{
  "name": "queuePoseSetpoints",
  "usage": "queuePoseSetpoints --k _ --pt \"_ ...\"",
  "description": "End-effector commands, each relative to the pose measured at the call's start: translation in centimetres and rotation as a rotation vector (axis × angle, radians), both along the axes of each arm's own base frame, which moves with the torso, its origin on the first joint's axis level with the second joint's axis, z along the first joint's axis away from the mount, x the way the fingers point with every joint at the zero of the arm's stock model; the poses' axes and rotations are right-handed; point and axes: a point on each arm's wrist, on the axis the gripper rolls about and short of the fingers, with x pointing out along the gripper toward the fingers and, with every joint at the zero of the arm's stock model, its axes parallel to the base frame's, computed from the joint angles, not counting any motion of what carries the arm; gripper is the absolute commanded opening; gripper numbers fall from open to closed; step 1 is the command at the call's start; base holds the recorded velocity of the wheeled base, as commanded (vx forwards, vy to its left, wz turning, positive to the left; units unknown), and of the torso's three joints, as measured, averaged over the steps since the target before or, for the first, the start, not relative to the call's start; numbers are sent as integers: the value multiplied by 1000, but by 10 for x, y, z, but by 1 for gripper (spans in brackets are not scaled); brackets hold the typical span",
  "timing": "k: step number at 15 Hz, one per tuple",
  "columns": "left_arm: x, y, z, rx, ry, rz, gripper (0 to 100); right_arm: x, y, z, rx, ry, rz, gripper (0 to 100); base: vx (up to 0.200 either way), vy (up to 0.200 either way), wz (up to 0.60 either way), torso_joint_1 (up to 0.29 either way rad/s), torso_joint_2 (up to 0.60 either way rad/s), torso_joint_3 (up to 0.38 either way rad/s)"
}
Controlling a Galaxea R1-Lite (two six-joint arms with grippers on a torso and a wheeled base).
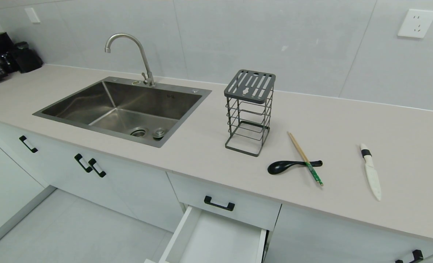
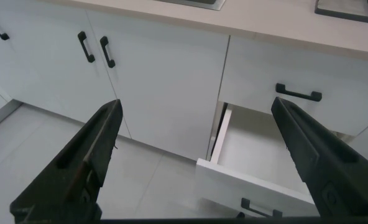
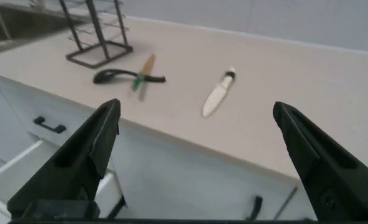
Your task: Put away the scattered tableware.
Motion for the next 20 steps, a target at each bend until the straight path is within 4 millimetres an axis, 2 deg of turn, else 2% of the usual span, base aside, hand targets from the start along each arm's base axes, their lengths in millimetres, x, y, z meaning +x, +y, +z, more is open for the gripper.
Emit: queuePoseSetpoints --k 1,3,7,9,10,14,15,17,20 --pt "0 0 0 0 1 1 100 28 3 57 33 125 224 100 0 0 0 0 0 0" --pt "0 0 0 0 1 1 100 54 11 68 8 251 375 100 0 0 0 0 0 0" --pt "0 0 0 0 1 1 100 98 21 67 -67 432 386 100 0 0 0 0 0 0" --pt "0 0 0 0 1 1 100 113 25 61 -125 493 387 100 0 0 0 0 0 0" --pt "0 0 0 0 1 1 100 130 28 56 -191 550 392 100 0 0 0 0 0 0" --pt "0 0 0 0 1 1 100 183 40 50 -244 585 397 100 0 0 0 0 0 0" --pt "0 0 0 0 1 1 100 204 44 44 -244 564 391 100 0 0 0 0 0 0" --pt "0 0 0 0 1 1 100 221 48 35 -242 560 391 100 0 0 0 0 0 0" --pt "0 0 0 0 1 1 100 232 51 30 -242 563 391 100 0 0 0 0 0 0"
